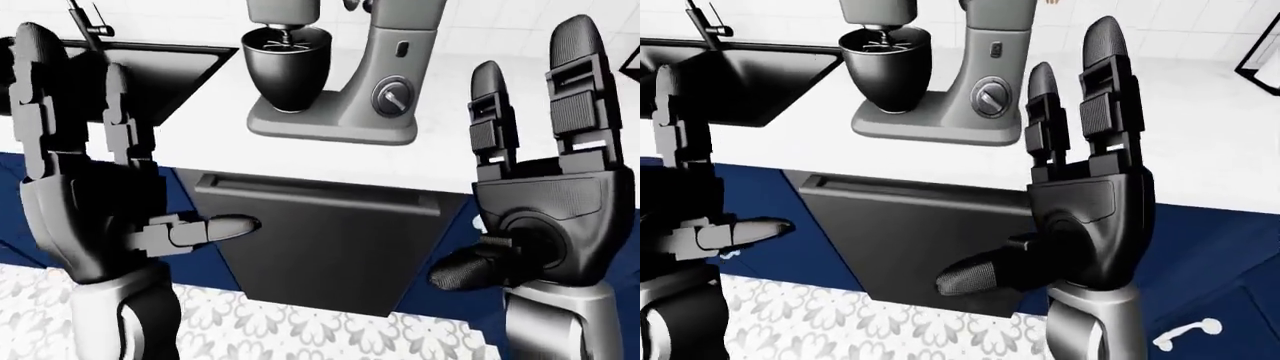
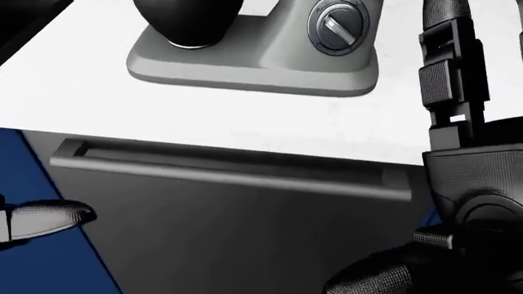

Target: Open the stand mixer head.

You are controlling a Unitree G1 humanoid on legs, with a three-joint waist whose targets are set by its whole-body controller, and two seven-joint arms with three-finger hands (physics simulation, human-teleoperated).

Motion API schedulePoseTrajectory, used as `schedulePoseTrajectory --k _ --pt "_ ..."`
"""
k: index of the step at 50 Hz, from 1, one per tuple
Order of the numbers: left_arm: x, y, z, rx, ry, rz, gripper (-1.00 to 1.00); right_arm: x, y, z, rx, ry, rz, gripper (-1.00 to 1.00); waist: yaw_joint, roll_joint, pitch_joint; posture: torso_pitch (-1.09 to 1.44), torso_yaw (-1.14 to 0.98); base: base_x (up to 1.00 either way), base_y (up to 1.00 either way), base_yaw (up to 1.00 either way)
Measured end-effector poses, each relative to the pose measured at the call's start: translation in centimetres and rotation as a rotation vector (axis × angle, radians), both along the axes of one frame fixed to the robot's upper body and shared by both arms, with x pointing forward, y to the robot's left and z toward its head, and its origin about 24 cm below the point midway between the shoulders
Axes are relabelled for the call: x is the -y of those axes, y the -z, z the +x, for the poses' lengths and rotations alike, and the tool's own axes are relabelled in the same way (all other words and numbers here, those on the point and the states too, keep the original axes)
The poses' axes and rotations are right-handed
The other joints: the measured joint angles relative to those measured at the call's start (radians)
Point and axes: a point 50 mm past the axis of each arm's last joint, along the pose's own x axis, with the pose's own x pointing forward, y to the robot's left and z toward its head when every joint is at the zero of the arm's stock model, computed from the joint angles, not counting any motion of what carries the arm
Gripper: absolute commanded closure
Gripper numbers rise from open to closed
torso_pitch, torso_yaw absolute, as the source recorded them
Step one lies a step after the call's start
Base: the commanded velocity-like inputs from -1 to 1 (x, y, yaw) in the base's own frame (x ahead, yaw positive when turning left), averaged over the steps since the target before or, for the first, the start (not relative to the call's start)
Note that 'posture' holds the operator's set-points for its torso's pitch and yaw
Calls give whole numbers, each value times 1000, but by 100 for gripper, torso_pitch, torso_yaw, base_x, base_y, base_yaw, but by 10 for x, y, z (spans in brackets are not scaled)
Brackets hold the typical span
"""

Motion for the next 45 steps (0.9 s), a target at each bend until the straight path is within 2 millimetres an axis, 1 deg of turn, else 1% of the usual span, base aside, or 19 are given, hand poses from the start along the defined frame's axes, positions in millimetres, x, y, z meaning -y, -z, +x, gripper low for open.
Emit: schedulePoseTrajectory --k 1,2,3,5,7,9,11,13,15,17,18,20,24,32,35,37,39,41,45 --pt "0 5 4 -37 2 -4 -100 1 3 3 -27 4 3 -100 -6 8 27 0 0 100 0 0" --pt "0 6 5 -52 5 -3 -100 3 4 4 -34 11 7 -100 -11 7 41 0 0 100 0 0" --pt "0 5 4 -46 5 1 -100 3 2 2 -25 16 10 -100 -16 3 36 0 0 55 0 0" --pt "0 -3 -2 6 -1 8 -100 1 -4 -4 23 12 11 -100 -16 -8 -1 0 0 0 0 0" --pt "0 -11 -7 67 -3 12 -100 -1 -10 -9 73 -5 10 -100 -26 0 -20 0 0 0 0 0" --pt "0 -11 -9 75 -2 11 -100 -2 -9 -8 71 -11 10 -100 -18 29 -21 0 0 0 0 0" --pt "-2 -5 -4 31 -10 5 -100 -2 -3 -3 26 -9 8 -100 -16 23 -14 0 0 0 0 0" --pt "-4 0 0 -3 -23 0 -100 -3 0 0 -4 -9 2 -100 -11 32 -3 0 0 0 0 0" --pt "-4 0 1 -12 -27 0 -100 -3 0 1 -8 -9 -1 -100 -3 26 2 0 0 0 0 0" --pt "-3 -2 0 2 -18 4 -100 -2 -1 -1 5 -6 -1 -100 -4 -5 0 0 0 0 0 0" --pt "-1 -3 -1 12 -11 2 -100 -1 -2 -2 13 -2 -1 -100 -7 -6 -2 0 0 0 0 0" --pt "1 -3 -2 14 4 5 -100 1 -3 -3 19 12 5 -100 -9 9 -16 0 0 0 0 0" --pt "0 -4 -2 24 3 9 -100 1 -4 -3 25 13 12 -100 -17 19 -32 0 0 0 0 0" --pt "-2 -3 -2 18 -10 6 -100 0 -1 -3 9 -9 13 -100 -14 10 -31 0 0 5 0 0" --pt "-2 -2 -1 7 -14 7 -100 0 -2 -3 13 -26 13 -100 -13 4 28 0 0 100 0 0" --pt "-4 -4 -5 23 -25 7 -100 -1 -4 -7 35 -40 22 -100 -7 -15 44 0 0 60 0 0" --pt "-4 -5 -6 37 -28 6 -100 -2 -6 -9 53 -37 23 -100 -8 -1 5 0 0 0 0 0" --pt "-2 -9 -6 60 -15 12 -100 -1 -8 -8 63 -24 26 -100 -5 -20 -18 0 0 0 0 0" --pt "0 0 0 0 2 5 -100 2 0 -1 2 -1 24 -100 1 -4 -8 0 0 4 0 0"
